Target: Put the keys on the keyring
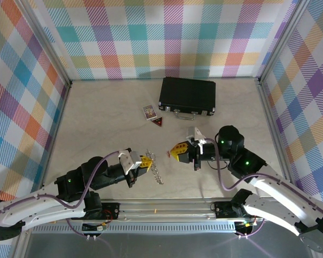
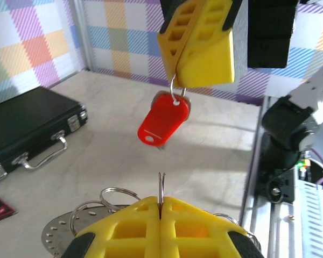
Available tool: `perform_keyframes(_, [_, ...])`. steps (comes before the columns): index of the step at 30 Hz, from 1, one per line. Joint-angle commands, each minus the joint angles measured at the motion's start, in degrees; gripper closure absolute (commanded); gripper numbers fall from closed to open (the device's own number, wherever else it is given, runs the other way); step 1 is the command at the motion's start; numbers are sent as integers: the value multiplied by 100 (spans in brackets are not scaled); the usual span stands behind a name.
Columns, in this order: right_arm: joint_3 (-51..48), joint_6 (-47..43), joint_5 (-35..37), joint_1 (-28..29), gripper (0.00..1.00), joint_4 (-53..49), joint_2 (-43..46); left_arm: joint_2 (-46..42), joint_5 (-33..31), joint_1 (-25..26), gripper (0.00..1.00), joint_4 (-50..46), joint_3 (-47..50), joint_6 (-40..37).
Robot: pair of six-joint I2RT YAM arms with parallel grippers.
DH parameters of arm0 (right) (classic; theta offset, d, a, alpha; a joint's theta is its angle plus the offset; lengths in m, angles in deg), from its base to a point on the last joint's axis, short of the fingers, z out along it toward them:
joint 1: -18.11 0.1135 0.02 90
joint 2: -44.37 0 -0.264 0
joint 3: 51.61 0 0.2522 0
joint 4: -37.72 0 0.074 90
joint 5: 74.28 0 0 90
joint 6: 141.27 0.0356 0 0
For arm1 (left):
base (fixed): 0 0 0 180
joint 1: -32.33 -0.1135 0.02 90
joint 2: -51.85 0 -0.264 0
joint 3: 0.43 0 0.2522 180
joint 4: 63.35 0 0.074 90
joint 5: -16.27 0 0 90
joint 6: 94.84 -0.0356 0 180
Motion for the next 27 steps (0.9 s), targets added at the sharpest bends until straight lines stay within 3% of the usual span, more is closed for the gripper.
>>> perform_keyframes(1, [220, 129, -857, 11, 100, 352, 77, 6, 723, 15, 100, 468, -368, -115])
perform_keyframes(10, [402, -208, -902, 24, 100, -109, 175, 412, 1193, 15, 100, 711, -583, -168])
perform_keyframes(27, [503, -916, -362, 443, 100, -745, 240, 786, 1205, 15, 100, 1153, -595, -101])
